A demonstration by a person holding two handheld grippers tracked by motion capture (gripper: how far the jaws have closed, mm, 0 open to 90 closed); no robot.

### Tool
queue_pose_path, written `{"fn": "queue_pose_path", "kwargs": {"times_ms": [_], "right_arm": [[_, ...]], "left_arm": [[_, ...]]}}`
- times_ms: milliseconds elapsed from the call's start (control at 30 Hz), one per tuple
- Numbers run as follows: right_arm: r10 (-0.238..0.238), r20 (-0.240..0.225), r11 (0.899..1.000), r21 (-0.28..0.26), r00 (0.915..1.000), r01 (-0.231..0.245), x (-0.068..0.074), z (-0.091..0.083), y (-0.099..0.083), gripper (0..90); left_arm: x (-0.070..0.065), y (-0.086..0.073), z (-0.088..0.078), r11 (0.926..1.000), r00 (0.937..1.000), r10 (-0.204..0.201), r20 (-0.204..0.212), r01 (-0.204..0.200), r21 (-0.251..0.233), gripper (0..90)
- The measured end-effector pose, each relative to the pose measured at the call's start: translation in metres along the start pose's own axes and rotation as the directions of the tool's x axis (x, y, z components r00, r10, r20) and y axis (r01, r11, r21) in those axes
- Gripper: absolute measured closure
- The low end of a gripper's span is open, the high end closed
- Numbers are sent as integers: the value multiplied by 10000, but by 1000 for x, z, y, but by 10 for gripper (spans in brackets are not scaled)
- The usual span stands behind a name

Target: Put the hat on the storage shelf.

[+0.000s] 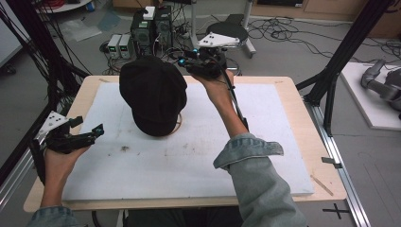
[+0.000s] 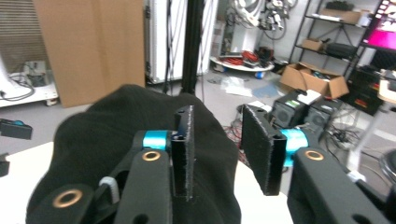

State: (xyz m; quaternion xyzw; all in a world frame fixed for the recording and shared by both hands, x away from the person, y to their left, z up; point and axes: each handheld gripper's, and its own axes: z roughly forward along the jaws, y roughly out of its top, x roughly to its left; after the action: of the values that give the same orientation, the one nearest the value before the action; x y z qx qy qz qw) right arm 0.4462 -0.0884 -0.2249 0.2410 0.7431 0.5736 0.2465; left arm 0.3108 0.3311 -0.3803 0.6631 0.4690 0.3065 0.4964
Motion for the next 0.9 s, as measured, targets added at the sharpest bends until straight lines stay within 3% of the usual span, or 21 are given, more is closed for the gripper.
{"fn": "queue_pose_path", "kwargs": {"times_ms": [267,533,900], "right_arm": [[120,769,9999,-101,9970,-113,-17,-34,-10,540],[312,1629,9995,20,9862,-320,-33,-69,-30,452],[751,2064,9971,-5,9756,-766,-38,-104,-51,298]], "left_arm": [[-2,0,3,10000,10000,61,26,-61,39,135],[-3,-1,6,9999,10000,67,48,-68,94,135],[-5,1,12,9998,9998,98,153,-101,143,135]]}}
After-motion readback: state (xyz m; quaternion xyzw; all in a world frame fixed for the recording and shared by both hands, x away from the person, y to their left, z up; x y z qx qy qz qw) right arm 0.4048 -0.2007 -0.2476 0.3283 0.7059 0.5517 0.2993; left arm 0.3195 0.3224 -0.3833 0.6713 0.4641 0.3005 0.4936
